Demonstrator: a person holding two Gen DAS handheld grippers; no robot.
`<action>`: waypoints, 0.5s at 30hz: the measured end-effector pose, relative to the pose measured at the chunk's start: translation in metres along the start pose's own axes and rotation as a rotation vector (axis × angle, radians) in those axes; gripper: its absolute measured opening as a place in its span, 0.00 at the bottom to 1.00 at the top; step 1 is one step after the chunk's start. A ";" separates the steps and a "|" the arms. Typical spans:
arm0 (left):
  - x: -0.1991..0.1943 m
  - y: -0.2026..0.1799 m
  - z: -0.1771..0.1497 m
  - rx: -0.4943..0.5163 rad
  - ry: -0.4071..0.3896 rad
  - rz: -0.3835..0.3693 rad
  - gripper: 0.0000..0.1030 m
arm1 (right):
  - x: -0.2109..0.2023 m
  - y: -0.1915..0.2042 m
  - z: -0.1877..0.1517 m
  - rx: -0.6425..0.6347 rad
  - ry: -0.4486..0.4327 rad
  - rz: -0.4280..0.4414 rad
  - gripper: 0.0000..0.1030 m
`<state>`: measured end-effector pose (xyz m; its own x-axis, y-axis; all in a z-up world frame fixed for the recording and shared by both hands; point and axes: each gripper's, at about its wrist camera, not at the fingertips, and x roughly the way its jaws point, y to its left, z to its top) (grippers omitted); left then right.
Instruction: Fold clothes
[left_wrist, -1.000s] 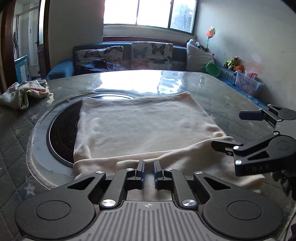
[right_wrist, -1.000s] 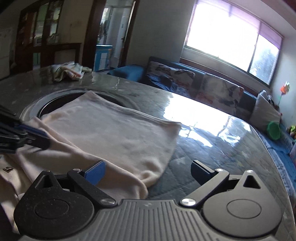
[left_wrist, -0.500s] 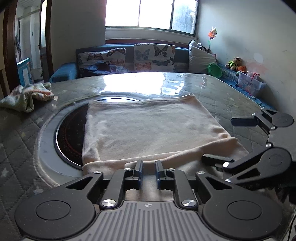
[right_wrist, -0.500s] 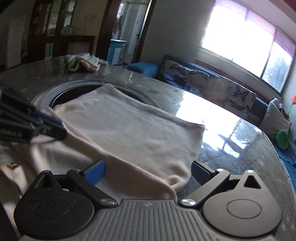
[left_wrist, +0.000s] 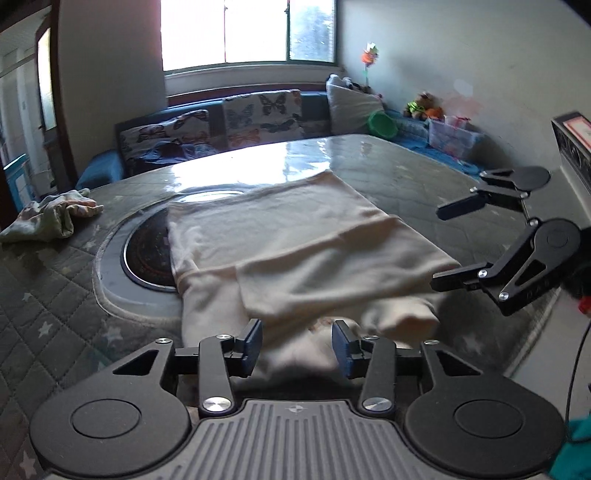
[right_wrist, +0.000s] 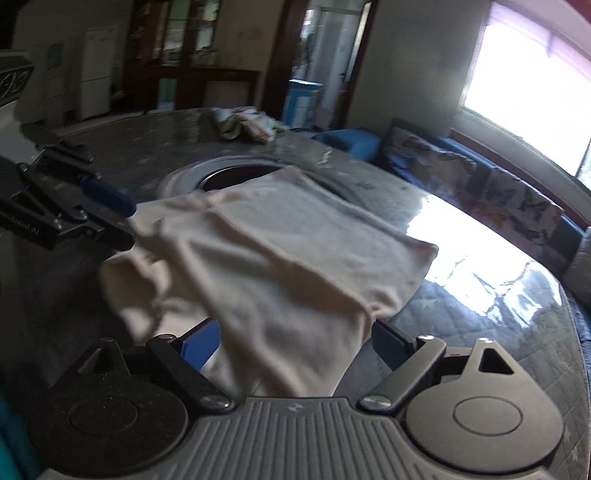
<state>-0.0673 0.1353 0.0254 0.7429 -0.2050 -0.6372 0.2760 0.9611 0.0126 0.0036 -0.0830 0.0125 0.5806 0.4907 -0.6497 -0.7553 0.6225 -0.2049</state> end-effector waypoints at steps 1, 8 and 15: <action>0.001 -0.002 0.000 -0.003 0.005 0.000 0.44 | -0.002 0.003 -0.001 -0.017 0.002 0.010 0.85; 0.017 -0.016 -0.002 0.020 0.045 0.020 0.18 | -0.007 0.030 -0.007 -0.136 0.013 0.064 0.83; 0.012 -0.006 0.015 -0.004 -0.022 0.029 0.03 | 0.002 0.049 -0.014 -0.238 0.009 0.080 0.82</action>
<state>-0.0512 0.1246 0.0294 0.7642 -0.1807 -0.6192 0.2512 0.9675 0.0277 -0.0362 -0.0599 -0.0091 0.5138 0.5263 -0.6775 -0.8499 0.4197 -0.3185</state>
